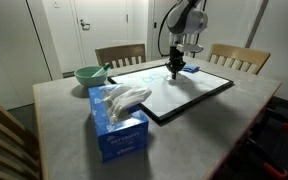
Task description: Pick up the wipe and rub the white board
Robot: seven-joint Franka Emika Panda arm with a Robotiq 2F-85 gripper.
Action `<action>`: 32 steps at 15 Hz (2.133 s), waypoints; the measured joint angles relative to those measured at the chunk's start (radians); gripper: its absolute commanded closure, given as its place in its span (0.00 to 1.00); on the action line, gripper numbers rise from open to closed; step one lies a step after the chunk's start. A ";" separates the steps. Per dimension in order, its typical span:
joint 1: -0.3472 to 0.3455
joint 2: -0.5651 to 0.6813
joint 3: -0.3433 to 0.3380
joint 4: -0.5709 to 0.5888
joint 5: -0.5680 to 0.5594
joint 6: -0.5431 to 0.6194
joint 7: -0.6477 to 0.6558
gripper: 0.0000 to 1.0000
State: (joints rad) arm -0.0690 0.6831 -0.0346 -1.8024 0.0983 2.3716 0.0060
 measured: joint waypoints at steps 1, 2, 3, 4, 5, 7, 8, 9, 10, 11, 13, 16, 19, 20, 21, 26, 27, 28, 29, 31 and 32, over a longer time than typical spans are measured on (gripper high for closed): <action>0.002 0.011 0.003 0.021 0.000 -0.009 0.000 1.00; 0.006 0.019 0.005 0.037 0.000 -0.021 0.000 1.00; 0.009 0.025 0.008 0.049 0.000 -0.035 0.000 1.00; 0.012 0.028 0.011 0.057 0.000 -0.051 0.000 1.00; 0.013 0.028 0.012 0.059 -0.001 -0.061 0.000 1.00; 0.014 0.028 0.009 0.059 -0.002 -0.072 0.005 1.00; 0.014 0.027 0.004 0.059 -0.003 -0.080 0.015 1.00; 0.014 0.027 -0.007 0.058 -0.009 -0.085 0.032 1.00; 0.014 0.026 -0.023 0.056 -0.017 -0.088 0.052 1.00; 0.013 0.026 -0.041 0.056 -0.028 -0.088 0.071 1.00; 0.009 0.028 -0.078 0.056 -0.042 -0.087 0.097 1.00; -0.007 0.034 -0.094 0.066 -0.043 -0.087 0.103 1.00; -0.014 0.041 -0.066 0.082 -0.036 -0.091 0.095 1.00; -0.014 0.043 -0.048 0.086 -0.030 -0.091 0.086 1.00; -0.014 0.044 -0.028 0.089 -0.025 -0.091 0.078 1.00; -0.007 0.046 0.063 0.091 -0.002 -0.091 0.015 1.00; -0.003 0.046 0.063 0.092 -0.007 -0.090 0.010 1.00; -0.002 0.046 0.058 0.092 -0.011 -0.090 0.010 1.00; 0.001 0.046 0.045 0.092 -0.021 -0.086 0.017 1.00; 0.005 0.046 0.009 0.092 -0.034 -0.076 0.036 1.00; 0.004 0.046 -0.007 0.091 -0.036 -0.071 0.040 1.00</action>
State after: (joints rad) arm -0.0648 0.7291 -0.0413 -1.7109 0.0628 2.3002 0.0464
